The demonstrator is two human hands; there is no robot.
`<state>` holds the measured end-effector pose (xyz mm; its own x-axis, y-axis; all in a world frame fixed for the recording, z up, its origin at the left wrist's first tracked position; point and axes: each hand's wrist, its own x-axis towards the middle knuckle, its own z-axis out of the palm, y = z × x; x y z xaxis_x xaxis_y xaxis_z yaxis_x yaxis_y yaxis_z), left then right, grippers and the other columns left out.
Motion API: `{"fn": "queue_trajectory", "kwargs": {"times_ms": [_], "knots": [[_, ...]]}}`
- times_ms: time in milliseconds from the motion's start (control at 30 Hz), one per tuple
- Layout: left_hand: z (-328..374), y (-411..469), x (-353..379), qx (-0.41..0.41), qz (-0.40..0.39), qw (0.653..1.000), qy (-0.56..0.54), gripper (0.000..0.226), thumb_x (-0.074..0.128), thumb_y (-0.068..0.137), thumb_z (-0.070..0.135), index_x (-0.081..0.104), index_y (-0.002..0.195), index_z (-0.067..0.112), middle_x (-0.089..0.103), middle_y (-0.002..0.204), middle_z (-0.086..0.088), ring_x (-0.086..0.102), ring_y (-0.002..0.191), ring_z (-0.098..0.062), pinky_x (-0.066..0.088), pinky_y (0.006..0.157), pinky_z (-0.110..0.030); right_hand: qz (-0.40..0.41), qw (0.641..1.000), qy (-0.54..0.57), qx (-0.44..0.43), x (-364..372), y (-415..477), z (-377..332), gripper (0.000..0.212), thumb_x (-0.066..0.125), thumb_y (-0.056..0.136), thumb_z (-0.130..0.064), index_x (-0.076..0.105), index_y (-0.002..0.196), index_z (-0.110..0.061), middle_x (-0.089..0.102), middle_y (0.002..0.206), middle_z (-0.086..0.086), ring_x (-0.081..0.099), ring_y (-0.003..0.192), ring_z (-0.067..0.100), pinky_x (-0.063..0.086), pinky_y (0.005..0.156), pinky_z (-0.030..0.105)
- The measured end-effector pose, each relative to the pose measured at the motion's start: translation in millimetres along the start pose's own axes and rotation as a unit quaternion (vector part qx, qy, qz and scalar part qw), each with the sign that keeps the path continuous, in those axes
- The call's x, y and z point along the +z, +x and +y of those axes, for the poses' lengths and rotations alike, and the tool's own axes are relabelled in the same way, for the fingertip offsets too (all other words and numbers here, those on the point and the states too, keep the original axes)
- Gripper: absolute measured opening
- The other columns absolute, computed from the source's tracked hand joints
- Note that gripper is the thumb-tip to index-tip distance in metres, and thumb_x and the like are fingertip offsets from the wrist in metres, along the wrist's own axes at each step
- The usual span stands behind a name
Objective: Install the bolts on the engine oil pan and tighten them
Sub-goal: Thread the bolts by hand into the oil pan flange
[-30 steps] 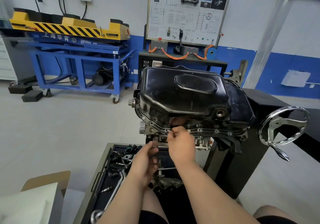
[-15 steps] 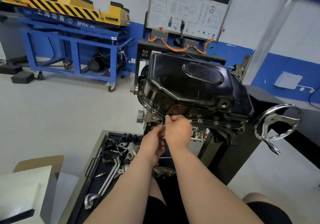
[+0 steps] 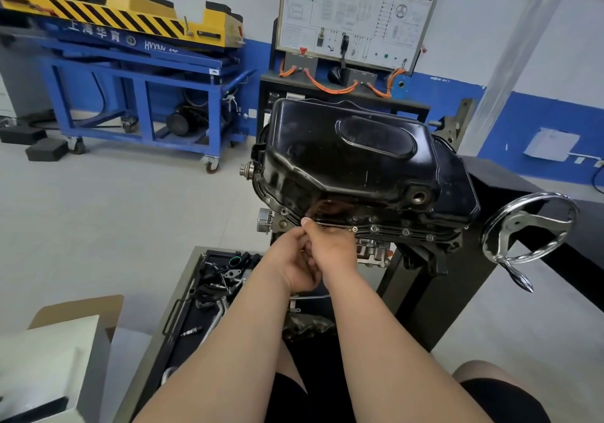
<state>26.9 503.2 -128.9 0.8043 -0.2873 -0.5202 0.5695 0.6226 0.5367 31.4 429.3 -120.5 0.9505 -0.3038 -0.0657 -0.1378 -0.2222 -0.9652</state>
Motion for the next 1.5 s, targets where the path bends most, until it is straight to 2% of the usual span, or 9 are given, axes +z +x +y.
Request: {"fn": "queue_trajectory", "kwargs": {"times_ms": [233,433,567,700,800,967,1100,1300,1500], "knots": [[2,-2,16,-0.024,0.014,1.0,0.011,0.024,0.059,0.074,0.033,0.068,0.056,0.021,0.05,0.054,0.007,0.047,0.067,-0.013,0.029,0.073,-0.034,-0.059,0.994,-0.084,-0.025,-19,9,-4,0.048,0.066,0.072,-0.058,0.062,0.051,-0.015,0.065,0.054,0.003,0.067,0.062,0.025,0.055,0.066,0.036],[1,-1,18,-0.023,0.038,0.999,-0.008,0.042,0.059,0.082,0.032,0.051,0.044,0.015,0.044,0.041,0.0,0.045,0.069,-0.018,0.027,0.067,-0.036,-0.102,0.992,-0.065,-0.04,-22,13,0,0.041,0.064,0.079,-0.049,0.067,0.056,-0.015,0.07,0.064,0.003,0.068,0.07,0.026,0.057,0.076,0.041],[1,2,16,-0.017,0.033,0.999,-0.002,0.042,0.059,0.084,0.038,0.055,0.049,0.014,0.046,0.041,-0.002,0.047,0.07,-0.019,0.027,0.067,-0.037,-0.105,0.993,-0.05,-0.023,-22,11,-2,0.041,0.064,0.081,-0.045,0.064,0.052,-0.016,0.063,0.05,-0.003,0.062,0.055,0.018,0.052,0.061,0.032],[2,-2,14,-0.021,0.016,0.999,0.033,0.043,0.059,0.078,0.039,0.059,0.042,0.016,0.05,0.046,0.0,0.048,0.07,-0.018,0.028,0.071,-0.036,-0.132,0.991,-0.003,0.032,-27,6,-7,0.041,0.065,0.084,-0.041,0.058,0.052,-0.016,0.048,0.034,-0.006,0.041,0.027,0.007,0.03,0.035,0.015],[5,-6,14,-0.027,0.027,0.998,0.043,0.033,0.06,0.075,0.035,0.06,0.047,0.018,0.047,0.049,0.002,0.047,0.07,-0.017,0.028,0.073,-0.035,-0.14,0.989,-0.005,0.046,-27,4,-11,0.04,0.064,0.085,-0.042,0.06,0.055,-0.015,0.047,0.035,-0.004,0.037,0.029,0.01,0.027,0.035,0.015],[4,-3,19,-0.04,0.044,0.998,0.02,0.057,0.055,0.084,0.035,0.048,0.033,0.012,0.041,0.037,-0.001,0.044,0.064,-0.017,0.027,0.073,-0.033,-0.147,0.988,-0.014,0.046,-32,7,-13,0.033,0.064,0.086,-0.038,0.067,0.065,-0.012,0.051,0.037,-0.007,0.038,0.027,0.006,0.027,0.035,0.014],[-1,0,20,-0.034,0.045,0.998,-0.012,0.046,0.06,0.081,0.041,0.05,0.045,0.015,0.046,0.053,0.0,0.047,0.069,-0.02,0.028,0.071,-0.035,-0.157,0.987,-0.016,0.039,-36,7,-14,0.031,0.064,0.088,-0.035,0.065,0.066,-0.012,0.049,0.035,-0.008,0.038,0.025,0.005,0.026,0.033,0.012],[1,-3,15,-0.027,0.032,0.999,0.016,0.034,0.057,0.084,0.037,0.056,0.054,0.02,0.043,0.044,0.006,0.045,0.066,-0.012,0.028,0.071,-0.038,-0.142,0.989,-0.037,0.023,-34,7,-13,0.033,0.065,0.087,-0.039,0.064,0.064,-0.014,0.05,0.035,-0.008,0.042,0.028,0.007,0.029,0.034,0.016],[0,0,23,-0.02,0.048,0.998,-0.019,0.055,0.056,0.087,0.038,0.055,0.04,0.012,0.047,0.039,0.0,0.048,0.067,-0.018,0.027,0.069,-0.035,-0.155,0.987,-0.045,0.008,-37,7,-17,0.029,0.062,0.089,-0.033,0.067,0.069,-0.012,0.052,0.036,-0.009,0.044,0.028,0.001,0.031,0.036,0.015]]}}
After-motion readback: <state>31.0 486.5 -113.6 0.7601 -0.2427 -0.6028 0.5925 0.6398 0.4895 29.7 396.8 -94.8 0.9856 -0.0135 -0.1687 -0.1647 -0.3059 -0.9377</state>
